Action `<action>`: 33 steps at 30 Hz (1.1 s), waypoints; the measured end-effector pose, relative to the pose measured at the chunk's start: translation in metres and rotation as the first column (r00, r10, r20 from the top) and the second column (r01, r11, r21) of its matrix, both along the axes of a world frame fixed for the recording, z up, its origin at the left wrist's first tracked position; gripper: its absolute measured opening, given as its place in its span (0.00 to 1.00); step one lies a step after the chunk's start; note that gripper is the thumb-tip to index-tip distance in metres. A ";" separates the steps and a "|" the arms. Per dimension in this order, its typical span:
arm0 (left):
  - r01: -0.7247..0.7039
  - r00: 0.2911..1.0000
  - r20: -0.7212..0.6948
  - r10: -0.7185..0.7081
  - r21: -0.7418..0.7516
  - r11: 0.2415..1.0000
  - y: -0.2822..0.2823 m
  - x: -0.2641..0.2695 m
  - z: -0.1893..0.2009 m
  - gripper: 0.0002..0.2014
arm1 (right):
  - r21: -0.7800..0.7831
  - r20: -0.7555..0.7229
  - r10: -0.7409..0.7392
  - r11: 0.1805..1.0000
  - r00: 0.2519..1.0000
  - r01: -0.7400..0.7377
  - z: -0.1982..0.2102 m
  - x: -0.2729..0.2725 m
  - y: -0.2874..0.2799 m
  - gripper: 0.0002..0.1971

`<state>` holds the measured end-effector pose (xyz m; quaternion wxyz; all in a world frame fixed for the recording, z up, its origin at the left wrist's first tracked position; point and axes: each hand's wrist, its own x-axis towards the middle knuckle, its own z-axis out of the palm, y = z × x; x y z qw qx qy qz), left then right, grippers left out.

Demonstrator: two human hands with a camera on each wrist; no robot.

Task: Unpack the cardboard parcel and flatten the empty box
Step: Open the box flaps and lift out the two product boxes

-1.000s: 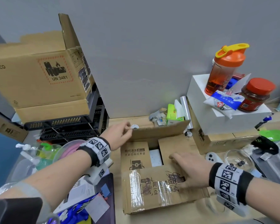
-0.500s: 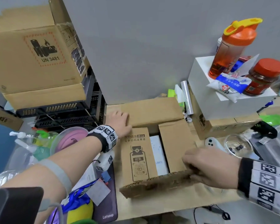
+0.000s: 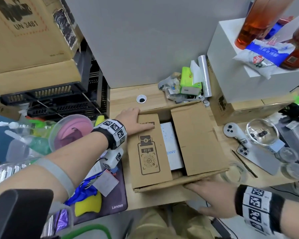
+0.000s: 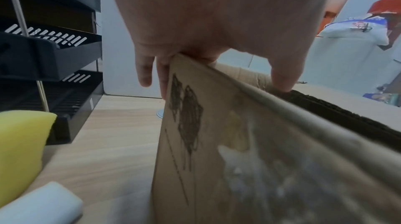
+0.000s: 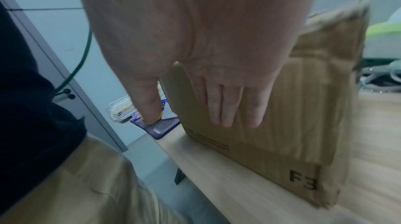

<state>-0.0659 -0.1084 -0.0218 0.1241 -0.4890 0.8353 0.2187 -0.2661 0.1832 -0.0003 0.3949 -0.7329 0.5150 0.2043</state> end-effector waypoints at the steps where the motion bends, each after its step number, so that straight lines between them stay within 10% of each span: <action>1: -0.011 1.000 0.016 0.011 -0.012 1.000 0.001 -0.001 0.000 0.47 | -0.059 0.028 -0.028 0.998 0.999 0.029 -0.011 0.002 0.001 0.36; 7: -0.036 0.975 0.212 0.062 -0.124 0.992 0.017 -0.024 0.017 0.55 | 0.092 0.000 0.076 0.993 0.997 -0.075 0.025 0.020 -0.014 0.23; 12: -0.010 0.973 0.219 0.073 -0.277 0.961 0.053 -0.052 0.027 0.56 | -0.133 0.228 0.007 0.991 0.974 0.024 0.058 0.013 -0.046 0.14; 18: -0.050 0.936 0.330 0.125 -0.226 0.973 0.087 -0.067 0.019 0.65 | -0.254 -0.188 0.214 0.932 0.959 -0.258 0.032 0.009 -0.096 0.17; 23: -0.099 0.993 0.054 0.103 -0.069 0.993 0.075 -0.054 0.060 0.49 | -0.406 -0.154 0.230 0.872 0.961 -0.274 0.069 -0.010 -0.095 0.16; 28: -0.057 0.991 -0.118 0.064 0.062 0.996 0.049 0.016 0.122 0.57 | -0.471 -0.173 0.085 0.868 0.981 -0.158 0.127 -0.073 -0.087 0.14; 33: 0.097 0.951 0.307 -0.031 -0.201 0.975 0.044 0.094 0.122 0.55 | -0.409 -0.424 -0.062 0.903 0.904 -0.129 0.120 -0.137 -0.085 0.19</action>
